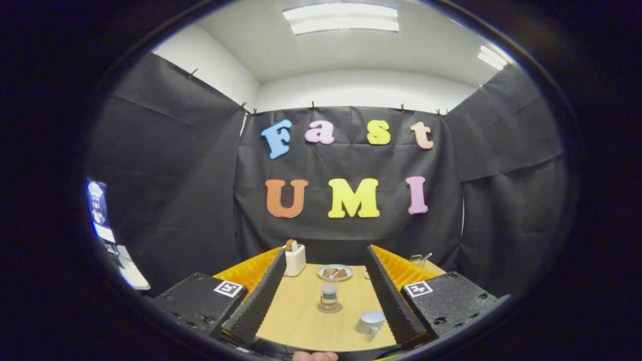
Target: Take the bottle from table, then pour the juice into the cup, finally place the bottle on the coaster
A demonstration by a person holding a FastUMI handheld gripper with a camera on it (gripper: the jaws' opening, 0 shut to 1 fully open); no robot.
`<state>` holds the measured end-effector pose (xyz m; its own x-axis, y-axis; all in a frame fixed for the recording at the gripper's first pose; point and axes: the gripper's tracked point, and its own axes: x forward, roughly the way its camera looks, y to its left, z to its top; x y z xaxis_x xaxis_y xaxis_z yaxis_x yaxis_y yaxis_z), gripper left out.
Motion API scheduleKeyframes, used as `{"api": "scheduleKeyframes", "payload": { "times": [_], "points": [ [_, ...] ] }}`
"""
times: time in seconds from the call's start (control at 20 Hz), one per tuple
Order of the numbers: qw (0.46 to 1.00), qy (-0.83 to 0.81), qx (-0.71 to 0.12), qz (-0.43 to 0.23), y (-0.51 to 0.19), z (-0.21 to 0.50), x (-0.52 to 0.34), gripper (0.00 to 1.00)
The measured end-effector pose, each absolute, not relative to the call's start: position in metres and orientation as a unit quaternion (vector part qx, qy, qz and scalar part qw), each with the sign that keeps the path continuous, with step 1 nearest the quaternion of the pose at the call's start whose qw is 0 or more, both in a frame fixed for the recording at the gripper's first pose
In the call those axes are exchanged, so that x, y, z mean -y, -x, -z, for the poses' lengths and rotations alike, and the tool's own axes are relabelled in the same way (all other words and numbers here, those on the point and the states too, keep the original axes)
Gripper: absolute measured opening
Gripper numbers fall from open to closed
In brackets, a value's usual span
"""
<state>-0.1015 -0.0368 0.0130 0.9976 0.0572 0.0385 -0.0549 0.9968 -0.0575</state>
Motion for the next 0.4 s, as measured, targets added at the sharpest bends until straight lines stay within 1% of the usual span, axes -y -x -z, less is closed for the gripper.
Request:
{"api": "scheduleKeyframes", "payload": {
  "times": [0.4],
  "points": [
    [1.000, 0.011, 0.009, -0.026, 0.0986, -0.0079, 0.0426, 1.00]
  ]
}}
